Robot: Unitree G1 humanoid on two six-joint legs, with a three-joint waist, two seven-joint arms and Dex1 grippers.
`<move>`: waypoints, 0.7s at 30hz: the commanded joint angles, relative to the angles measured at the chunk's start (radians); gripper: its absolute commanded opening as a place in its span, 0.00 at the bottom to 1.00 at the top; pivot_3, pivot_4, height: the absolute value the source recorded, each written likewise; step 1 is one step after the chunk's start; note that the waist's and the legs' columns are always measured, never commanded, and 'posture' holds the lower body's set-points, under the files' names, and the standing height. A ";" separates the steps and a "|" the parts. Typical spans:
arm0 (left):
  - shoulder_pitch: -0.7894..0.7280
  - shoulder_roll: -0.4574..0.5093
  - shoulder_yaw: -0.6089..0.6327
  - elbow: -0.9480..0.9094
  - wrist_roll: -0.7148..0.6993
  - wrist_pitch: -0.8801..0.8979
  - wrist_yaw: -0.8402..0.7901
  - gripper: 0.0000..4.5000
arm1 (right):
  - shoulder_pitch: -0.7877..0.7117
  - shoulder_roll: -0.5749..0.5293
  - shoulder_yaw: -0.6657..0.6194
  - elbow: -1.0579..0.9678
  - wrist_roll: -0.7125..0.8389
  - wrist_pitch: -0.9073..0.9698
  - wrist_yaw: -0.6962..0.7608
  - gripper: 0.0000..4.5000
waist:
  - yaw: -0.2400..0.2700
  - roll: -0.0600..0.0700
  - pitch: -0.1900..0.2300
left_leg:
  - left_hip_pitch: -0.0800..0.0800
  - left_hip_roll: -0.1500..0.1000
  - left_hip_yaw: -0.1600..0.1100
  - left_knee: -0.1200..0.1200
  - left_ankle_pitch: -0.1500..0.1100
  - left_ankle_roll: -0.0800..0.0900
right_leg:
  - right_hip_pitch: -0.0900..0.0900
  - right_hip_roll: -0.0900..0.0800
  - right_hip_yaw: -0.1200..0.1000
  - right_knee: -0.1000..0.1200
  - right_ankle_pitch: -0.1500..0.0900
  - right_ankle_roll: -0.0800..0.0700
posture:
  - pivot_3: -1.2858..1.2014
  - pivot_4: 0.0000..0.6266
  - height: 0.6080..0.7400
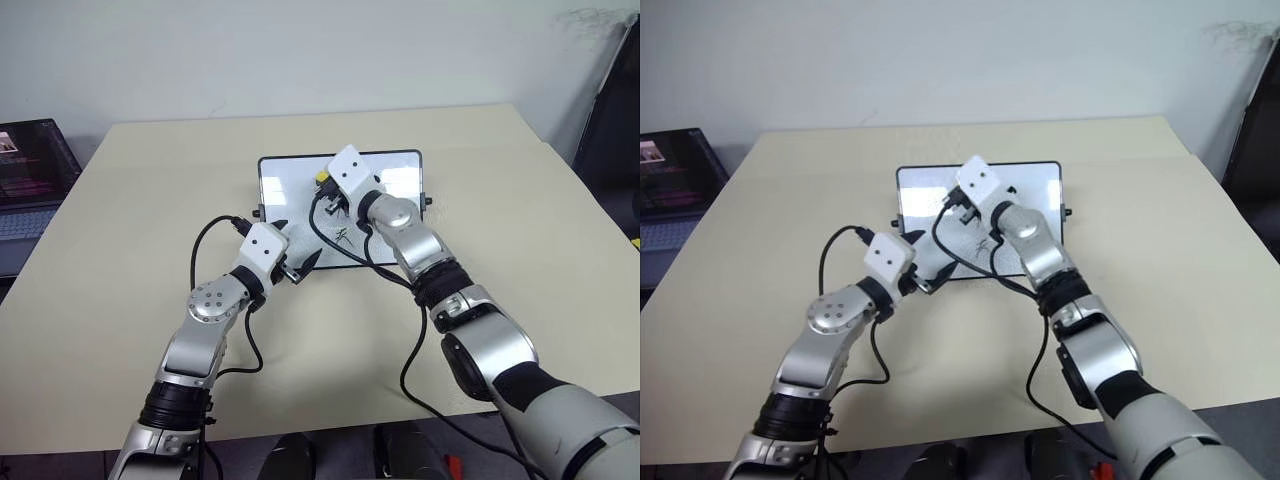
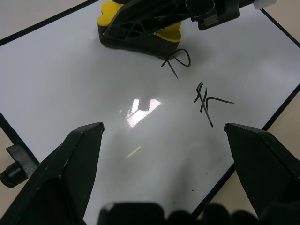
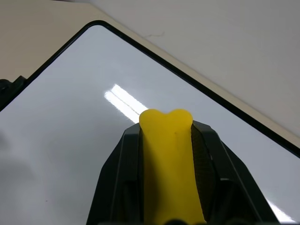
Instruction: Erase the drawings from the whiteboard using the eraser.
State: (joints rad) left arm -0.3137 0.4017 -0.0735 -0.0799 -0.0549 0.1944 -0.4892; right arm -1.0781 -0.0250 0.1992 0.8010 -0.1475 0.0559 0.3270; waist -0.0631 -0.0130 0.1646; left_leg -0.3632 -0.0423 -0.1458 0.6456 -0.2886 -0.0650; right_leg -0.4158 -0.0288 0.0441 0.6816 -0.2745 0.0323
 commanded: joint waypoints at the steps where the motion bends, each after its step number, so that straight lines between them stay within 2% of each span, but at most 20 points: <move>1: -0.011 0.008 0.022 -0.055 0.003 0.001 0.011 1.00 | 0.015 0.003 0.008 -0.053 -0.006 0.017 0.011 0.24 | 0.000 0.000 0.000 | 0.000 0.000 0.000 0.000 0.000 0.000 | 0.000 0.000 0.000 0.000 0.000 0.000 | 0.52 0.24 1.00; 5: -0.011 0.009 0.021 -0.061 0.003 0.008 0.010 1.00 | 0.037 -0.004 0.007 -0.108 0.000 0.038 0.024 0.24 | 0.000 0.000 0.000 | 0.000 0.000 0.000 0.000 0.000 0.000 | 0.000 0.000 0.000 0.000 0.000 0.000 | 0.52 0.24 1.00; 16: -0.052 -0.009 -0.010 -0.049 0.005 0.023 -0.005 1.00 | 0.081 -0.063 -0.058 -0.423 0.036 0.141 0.002 0.24 | 0.004 0.000 0.000 | -0.001 0.000 -0.002 0.000 0.000 0.000 | -0.001 0.000 0.000 0.000 0.000 0.000 | 0.52 0.24 1.00; 21: -0.073 -0.013 -0.018 -0.038 0.003 0.025 -0.011 1.00 | 0.085 -0.085 -0.053 -0.402 0.017 0.154 -0.017 0.24 | 0.005 0.000 0.000 | -0.001 0.000 -0.001 0.000 0.000 0.000 | -0.001 0.000 0.000 0.000 0.000 0.000 | 0.52 0.24 1.00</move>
State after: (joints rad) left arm -0.3678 0.3901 -0.0930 -0.1015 -0.0547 0.2278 -0.4950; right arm -0.9905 -0.1050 0.1575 0.4055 -0.1274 0.2106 0.3233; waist -0.0582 -0.0132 0.1645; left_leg -0.3642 -0.0424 -0.1465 0.6454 -0.2885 -0.0651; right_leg -0.4168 -0.0289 0.0443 0.6812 -0.2745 0.0323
